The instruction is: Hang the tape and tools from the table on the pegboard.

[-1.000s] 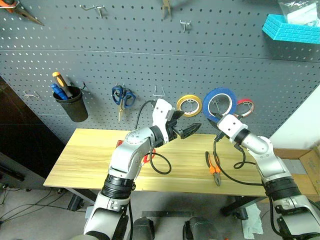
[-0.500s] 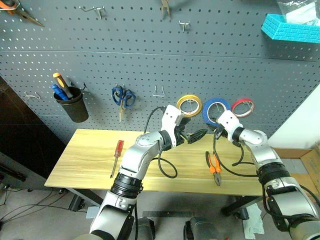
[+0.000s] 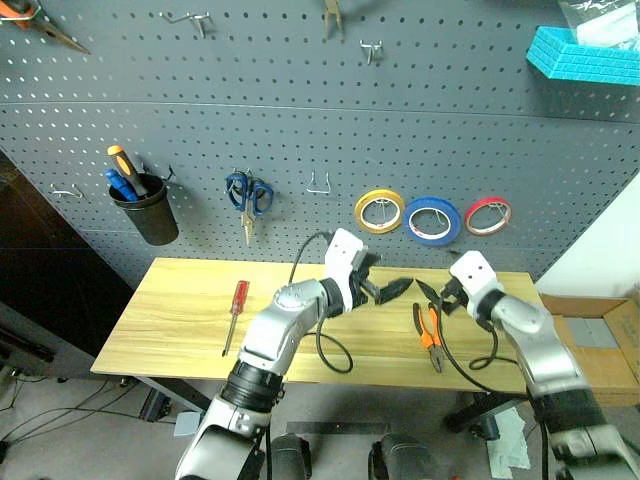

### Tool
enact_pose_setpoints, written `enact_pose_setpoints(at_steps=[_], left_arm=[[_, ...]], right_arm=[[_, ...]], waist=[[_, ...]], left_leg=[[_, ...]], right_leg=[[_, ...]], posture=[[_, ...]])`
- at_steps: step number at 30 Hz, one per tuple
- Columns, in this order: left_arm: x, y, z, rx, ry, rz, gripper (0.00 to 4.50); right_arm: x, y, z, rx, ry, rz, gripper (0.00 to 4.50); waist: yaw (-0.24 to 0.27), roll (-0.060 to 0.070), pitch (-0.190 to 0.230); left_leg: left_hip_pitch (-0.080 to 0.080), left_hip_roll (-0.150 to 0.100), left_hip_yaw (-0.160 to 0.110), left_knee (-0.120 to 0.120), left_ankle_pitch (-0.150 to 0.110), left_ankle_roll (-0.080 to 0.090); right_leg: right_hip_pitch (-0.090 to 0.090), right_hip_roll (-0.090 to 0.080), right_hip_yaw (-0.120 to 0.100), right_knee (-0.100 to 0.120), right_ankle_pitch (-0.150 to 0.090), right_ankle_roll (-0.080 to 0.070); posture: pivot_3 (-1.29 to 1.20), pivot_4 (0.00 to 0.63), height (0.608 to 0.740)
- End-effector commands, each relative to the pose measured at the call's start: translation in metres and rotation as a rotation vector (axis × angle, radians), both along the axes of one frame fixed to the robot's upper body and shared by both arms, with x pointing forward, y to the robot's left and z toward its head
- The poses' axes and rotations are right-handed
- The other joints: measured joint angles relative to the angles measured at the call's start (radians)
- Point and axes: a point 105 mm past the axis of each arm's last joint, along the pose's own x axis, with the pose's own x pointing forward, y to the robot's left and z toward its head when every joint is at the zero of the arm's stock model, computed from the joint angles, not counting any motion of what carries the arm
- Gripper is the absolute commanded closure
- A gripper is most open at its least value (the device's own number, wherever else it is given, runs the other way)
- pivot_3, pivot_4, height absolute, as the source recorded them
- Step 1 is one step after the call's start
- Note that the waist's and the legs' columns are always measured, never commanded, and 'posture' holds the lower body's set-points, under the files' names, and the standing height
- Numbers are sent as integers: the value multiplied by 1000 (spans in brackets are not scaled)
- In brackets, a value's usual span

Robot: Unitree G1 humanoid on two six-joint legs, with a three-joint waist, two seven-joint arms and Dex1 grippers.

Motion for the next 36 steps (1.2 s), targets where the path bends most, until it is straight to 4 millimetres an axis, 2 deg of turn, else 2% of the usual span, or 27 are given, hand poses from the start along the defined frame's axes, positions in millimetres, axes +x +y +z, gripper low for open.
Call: enact_pose_setpoints(at_steps=[1, 5, 8, 11, 16, 18, 25, 33, 36], left_arm=[[-13, 1, -11, 54, -16, -23, 0], [-29, 8, -30, 87, 37, -49, 0], [-38, 21, -43, 117, 72, -37, 0], [-43, 26, -45, 129, 82, -28, 0], [-41, 37, -41, 137, 90, 17, 0], [-44, 44, -40, 141, 94, 33, 0], [-54, 56, -37, 153, 118, 65, 0], [-65, 49, -33, 124, 142, 68, 0], [-67, 48, -32, 120, 148, 72, 0]], right_arm=[[-21, 8, 1, 77, 135, -82, 53], [-19, 7, -9, 159, 282, -232, 53], [-5, -3, -20, 215, 399, -400, 53], [2, -6, -23, 259, 473, -476, 53], [18, -19, -33, 361, 590, -657, 53], [21, -19, -35, 399, 622, -690, 53], [35, -11, -39, 355, 633, -654, 53], [36, 3, -53, 314, 673, -605, 53], [35, 2, -61, 289, 682, -598, 53]], waist=[[-6, 0, 6], [-13, -1, 30], [-13, -1, 46], [-6, -2, 58], [11, -2, 70], [17, -3, 78], [19, 0, 109], [21, -1, 131], [21, -1, 136]], left_leg=[[1, 1, 1, 0, 0, 0], [5, 1, 2, 1, 0, 0], [6, 0, 2, 1, -1, -2], [4, 0, 2, 1, 0, 0], [-16, 0, 6, 0, -2, 3], [-17, 0, 6, 0, -3, 4], [-17, 0, 7, -1, -6, 6], [-17, 0, 7, 0, -6, 6], [-17, 1, 7, -1, -6, 6]], right_leg=[[0, 0, 1, 0, 0, 0], [0, 0, 4, 2, 1, -8], [0, 0, 5, 1, 1, -9], [-1, 0, 5, 1, 1, -10], [-19, 0, 6, 1, 2, -3], [-21, 0, 6, 1, 3, -4], [-21, 0, 7, -1, -1, 2], [-21, -1, 7, -1, -1, 2], [-21, -1, 7, -1, -1, 3]], posture=[[-25, 157, 740], [-31, 178, 740], [-19, 202, 740], [0, 222, 740], [40, 252, 740], [53, 258, 740], [91, 278, 740], [123, 295, 740], [133, 298, 740]])
